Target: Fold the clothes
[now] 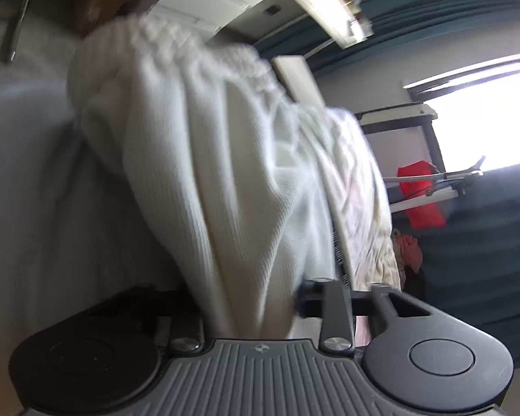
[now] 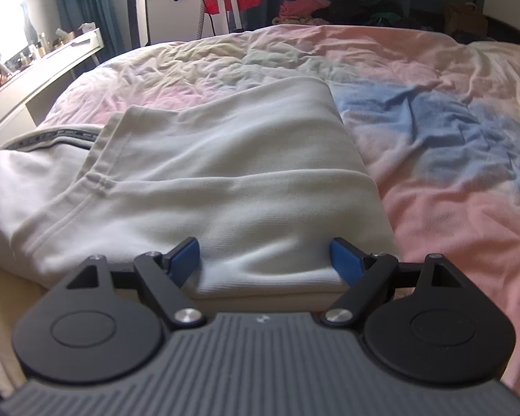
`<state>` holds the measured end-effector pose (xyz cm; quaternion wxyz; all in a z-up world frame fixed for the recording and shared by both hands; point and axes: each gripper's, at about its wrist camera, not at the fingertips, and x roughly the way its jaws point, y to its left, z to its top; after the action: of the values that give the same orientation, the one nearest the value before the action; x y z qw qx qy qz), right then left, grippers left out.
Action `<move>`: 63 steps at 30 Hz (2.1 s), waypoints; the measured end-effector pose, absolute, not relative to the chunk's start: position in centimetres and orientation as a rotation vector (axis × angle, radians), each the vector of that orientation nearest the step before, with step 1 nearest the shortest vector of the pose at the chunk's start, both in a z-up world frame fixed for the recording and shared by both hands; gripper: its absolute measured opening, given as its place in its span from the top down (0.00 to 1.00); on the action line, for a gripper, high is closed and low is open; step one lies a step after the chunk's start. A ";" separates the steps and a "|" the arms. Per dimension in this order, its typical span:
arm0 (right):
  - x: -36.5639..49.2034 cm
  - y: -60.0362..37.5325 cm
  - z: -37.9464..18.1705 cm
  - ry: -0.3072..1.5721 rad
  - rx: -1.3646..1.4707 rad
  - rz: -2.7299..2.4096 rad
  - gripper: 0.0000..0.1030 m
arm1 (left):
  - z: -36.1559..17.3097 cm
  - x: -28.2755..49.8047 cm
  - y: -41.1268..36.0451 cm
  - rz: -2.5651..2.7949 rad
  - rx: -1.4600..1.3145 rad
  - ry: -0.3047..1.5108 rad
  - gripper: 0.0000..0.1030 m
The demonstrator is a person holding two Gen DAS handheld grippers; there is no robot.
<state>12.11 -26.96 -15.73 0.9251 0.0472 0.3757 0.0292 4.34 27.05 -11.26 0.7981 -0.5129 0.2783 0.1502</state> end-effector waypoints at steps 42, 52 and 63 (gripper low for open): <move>10.7 -39.2 -11.4 0.558 0.565 -0.062 0.19 | -11.4 8.9 -21.6 -0.354 0.141 0.416 0.22; 10.0 -38.5 -10.4 0.532 0.527 -0.022 0.19 | -9.1 4.2 -15.2 -0.297 0.121 0.508 0.04; 7.9 -31.6 -8.5 0.433 0.260 0.193 0.19 | -7.9 0.5 -6.4 -0.127 0.060 0.536 0.04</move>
<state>7.93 -31.62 -8.46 0.9637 0.1286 0.2137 0.0954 0.46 -6.38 -7.93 0.9619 0.0296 0.2645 -0.0624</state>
